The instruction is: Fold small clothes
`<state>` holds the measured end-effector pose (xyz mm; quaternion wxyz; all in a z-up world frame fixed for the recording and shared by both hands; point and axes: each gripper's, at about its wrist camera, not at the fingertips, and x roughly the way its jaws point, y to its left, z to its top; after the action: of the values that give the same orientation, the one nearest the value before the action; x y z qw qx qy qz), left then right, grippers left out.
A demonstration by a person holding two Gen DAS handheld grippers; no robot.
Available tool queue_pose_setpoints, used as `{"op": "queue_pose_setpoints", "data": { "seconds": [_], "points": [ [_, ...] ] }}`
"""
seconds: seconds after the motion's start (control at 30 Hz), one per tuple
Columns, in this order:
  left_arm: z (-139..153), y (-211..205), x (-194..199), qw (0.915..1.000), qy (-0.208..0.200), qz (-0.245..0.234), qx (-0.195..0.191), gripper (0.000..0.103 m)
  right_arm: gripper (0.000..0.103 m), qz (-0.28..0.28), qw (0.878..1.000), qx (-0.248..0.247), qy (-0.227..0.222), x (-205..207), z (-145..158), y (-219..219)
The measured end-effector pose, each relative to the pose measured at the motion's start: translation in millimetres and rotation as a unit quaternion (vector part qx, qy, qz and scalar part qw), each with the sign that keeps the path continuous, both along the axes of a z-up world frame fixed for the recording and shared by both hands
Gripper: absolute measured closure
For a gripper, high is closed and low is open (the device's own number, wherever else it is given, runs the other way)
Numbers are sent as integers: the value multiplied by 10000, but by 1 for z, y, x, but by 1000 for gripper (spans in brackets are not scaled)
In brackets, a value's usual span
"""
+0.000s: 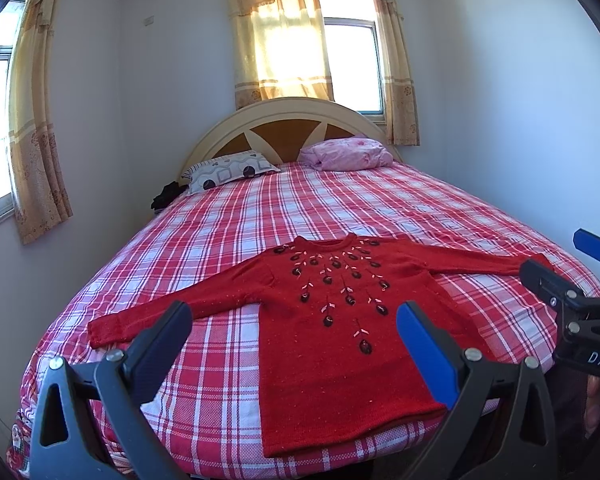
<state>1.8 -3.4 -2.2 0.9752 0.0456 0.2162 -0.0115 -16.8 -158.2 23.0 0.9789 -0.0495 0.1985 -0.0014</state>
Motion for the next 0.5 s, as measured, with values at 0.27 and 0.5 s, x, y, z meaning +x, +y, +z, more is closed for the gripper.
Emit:
{"op": "queue_pose_setpoints", "data": {
  "seconds": [0.27, 0.5],
  "points": [
    [1, 4, 1, 10000, -5, 34, -44, 0, 1, 3, 10000, 8, 4, 1, 0, 0],
    [-1, 7, 1, 10000, 1, 36, -59, 0, 1, 5, 10000, 9, 13, 1, -2, 0]
  ]
}}
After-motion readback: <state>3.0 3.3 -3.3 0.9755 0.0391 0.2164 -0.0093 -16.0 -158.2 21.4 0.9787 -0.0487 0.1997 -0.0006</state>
